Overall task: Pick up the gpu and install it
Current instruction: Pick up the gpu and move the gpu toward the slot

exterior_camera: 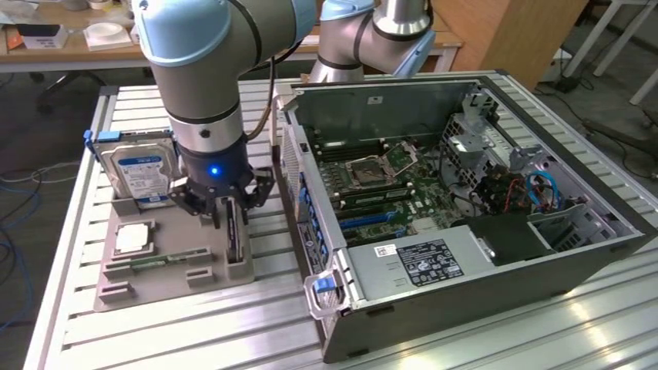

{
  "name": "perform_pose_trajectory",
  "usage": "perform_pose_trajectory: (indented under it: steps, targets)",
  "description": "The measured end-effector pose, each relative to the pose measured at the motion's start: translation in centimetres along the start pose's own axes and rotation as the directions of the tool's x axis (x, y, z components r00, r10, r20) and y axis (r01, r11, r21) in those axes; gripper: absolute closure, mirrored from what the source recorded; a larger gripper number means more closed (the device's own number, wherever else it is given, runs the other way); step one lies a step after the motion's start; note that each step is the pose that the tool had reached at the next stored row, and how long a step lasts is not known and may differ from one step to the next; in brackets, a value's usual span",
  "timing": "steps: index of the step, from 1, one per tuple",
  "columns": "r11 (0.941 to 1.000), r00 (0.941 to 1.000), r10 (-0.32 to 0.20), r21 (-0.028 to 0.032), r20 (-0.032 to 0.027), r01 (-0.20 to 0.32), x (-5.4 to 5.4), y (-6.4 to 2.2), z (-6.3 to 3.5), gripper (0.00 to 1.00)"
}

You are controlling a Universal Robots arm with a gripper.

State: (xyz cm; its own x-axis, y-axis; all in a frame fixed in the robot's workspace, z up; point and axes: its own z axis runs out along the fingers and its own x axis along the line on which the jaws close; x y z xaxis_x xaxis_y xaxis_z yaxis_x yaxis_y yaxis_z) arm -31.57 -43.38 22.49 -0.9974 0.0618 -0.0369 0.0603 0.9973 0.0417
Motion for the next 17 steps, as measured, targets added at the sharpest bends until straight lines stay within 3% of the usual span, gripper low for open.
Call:
perform_pose_trajectory:
  steps: [3,17]
  targets:
    - [1.0,1.0,0.0,0.0,0.0,0.0,0.0,0.0,0.0,0.64]
    - [1.0,1.0,0.0,-0.0001,0.0,0.0,-0.05,0.01,0.02,0.64]
